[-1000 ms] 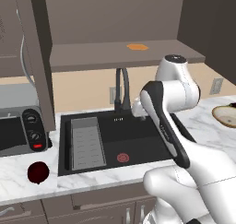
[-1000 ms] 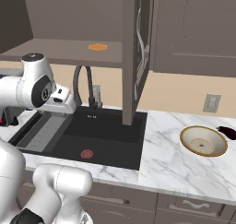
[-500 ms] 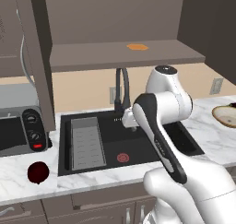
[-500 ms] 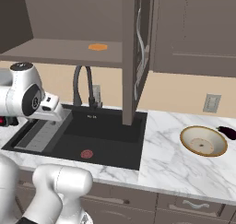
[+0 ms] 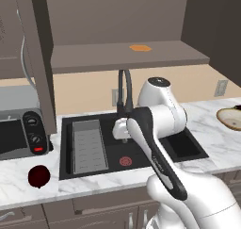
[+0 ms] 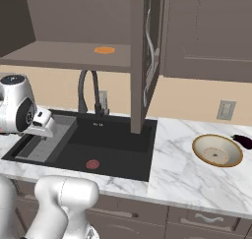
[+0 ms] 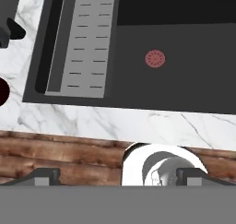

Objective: Pick the mug and place it in the sink. Pick the bowl and place it in the open cabinet and then close the cabinet.

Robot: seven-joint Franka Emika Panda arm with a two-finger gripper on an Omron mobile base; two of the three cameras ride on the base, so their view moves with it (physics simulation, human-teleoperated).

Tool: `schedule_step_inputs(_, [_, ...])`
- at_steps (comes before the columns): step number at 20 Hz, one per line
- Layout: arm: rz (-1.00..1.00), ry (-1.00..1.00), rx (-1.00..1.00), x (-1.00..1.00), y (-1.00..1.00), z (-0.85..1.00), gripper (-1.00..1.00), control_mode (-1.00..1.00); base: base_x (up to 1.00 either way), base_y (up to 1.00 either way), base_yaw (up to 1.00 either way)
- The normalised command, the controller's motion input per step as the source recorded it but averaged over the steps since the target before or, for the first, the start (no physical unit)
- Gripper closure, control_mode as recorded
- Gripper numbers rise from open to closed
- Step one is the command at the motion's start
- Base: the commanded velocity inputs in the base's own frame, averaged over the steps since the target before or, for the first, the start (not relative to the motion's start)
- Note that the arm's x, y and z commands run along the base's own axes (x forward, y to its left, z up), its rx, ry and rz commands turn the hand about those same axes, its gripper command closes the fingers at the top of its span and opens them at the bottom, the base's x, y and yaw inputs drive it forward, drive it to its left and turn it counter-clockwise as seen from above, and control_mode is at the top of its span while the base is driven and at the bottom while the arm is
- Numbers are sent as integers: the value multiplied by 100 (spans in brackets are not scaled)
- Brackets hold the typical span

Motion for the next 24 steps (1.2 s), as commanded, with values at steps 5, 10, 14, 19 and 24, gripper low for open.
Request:
schedule_step_inputs(5, [0, 0, 3, -29, 25, -22, -100, -100, 0, 0, 0])
schedule_step_inputs(10, [0, 0, 0, -17, 37, -10, -100, -100, 0, 0, 0])
schedule_step_inputs(14, [0, 0, 0, -14, 39, -6, -100, -100, 0, 0, 0])
schedule_step_inputs(19, [0, 0, 0, -18, 42, -8, -100, -100, 0, 0, 0])
schedule_step_inputs(24, [0, 0, -1, -10, 45, -10, -100, -100, 0, 0, 0])
